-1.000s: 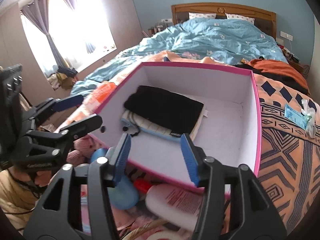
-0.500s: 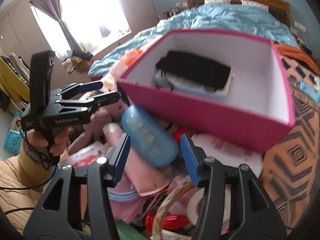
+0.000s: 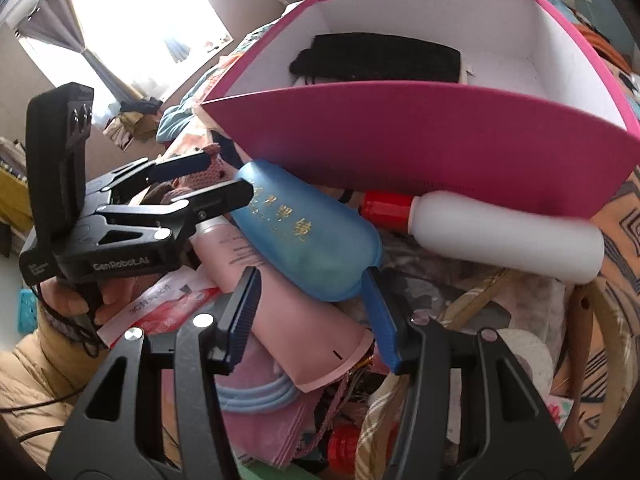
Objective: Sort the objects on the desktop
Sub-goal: 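Close the left gripper on the blue glasses case while the right gripper grips its other end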
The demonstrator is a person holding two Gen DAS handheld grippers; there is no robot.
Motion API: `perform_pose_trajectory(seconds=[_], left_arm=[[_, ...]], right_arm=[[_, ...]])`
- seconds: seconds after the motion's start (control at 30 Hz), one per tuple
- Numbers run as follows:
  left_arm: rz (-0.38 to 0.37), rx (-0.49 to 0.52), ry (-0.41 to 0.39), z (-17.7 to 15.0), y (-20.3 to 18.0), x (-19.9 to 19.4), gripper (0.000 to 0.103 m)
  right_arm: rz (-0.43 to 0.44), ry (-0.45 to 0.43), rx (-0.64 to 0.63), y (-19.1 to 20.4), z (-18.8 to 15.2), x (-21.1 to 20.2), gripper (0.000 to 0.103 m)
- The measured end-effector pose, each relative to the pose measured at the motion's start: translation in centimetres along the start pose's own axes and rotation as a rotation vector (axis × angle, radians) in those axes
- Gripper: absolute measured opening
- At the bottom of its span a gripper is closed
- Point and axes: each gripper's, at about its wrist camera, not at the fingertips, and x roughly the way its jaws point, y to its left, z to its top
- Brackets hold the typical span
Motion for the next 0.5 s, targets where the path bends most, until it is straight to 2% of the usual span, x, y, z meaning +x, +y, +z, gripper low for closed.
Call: perform_pose_trajectory(seconds=[0.2,0.37,0.5], left_arm=[[-0.068,-0.024,0.042,0.2,0.6,0.6,0.086],[-0.127,-0.027,0.076,0.2,0.8,1.1,0.083],[-0.127,-0.003,0.079,0.0,0.6,1.0,0.083]], right_arm=[[-0.003,0.011,0.072,-0.6,0.1,0.7,0.054],[0.010,-0.016,0.094,-0.7,0.2,0.7,0.054],[0.003,-0.024,0.082,-0.5,0.0,0.7,0.054]])
